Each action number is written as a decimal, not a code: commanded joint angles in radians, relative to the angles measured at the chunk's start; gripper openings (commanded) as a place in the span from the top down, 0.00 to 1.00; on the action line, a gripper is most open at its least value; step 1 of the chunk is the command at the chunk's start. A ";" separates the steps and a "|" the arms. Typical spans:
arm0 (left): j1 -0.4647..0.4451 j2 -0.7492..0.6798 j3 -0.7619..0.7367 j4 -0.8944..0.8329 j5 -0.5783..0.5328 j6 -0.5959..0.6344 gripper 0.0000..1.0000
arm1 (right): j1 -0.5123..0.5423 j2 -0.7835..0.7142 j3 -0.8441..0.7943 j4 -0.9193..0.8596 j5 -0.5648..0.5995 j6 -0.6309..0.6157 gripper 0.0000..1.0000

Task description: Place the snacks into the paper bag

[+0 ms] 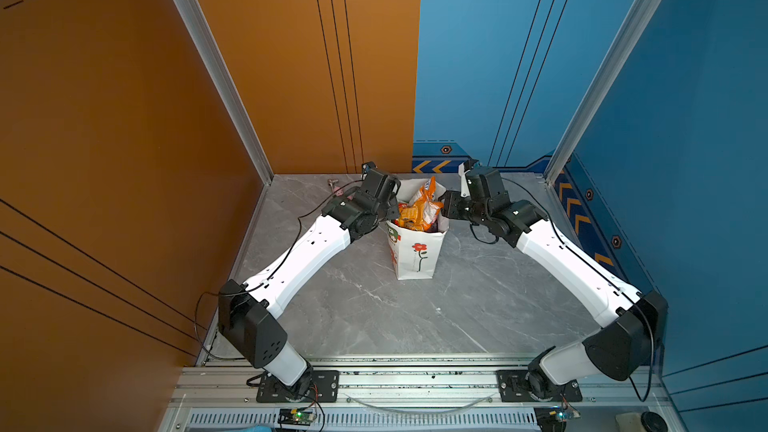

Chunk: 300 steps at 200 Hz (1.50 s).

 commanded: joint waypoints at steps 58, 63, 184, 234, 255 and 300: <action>0.027 -0.040 0.031 0.018 0.093 0.028 0.29 | -0.076 -0.213 -0.066 0.022 0.028 -0.029 0.28; 0.027 -0.040 0.035 0.018 0.094 0.032 0.27 | -0.083 -0.221 -0.075 0.028 0.024 -0.029 0.28; 0.044 -0.289 -0.019 -0.096 -0.084 0.160 0.02 | -0.256 -0.448 -0.270 0.002 0.132 -0.084 0.02; 0.090 -0.624 -0.507 0.127 -0.401 0.355 0.02 | -0.352 -0.558 -0.496 0.074 0.364 -0.102 0.00; 0.139 -0.780 -0.793 0.415 -0.422 0.509 0.02 | -0.354 -0.579 -0.649 0.202 0.435 -0.161 0.00; 0.233 -0.873 -1.299 1.063 -0.294 0.756 0.02 | -0.317 -0.472 -0.860 0.464 0.595 -0.285 0.00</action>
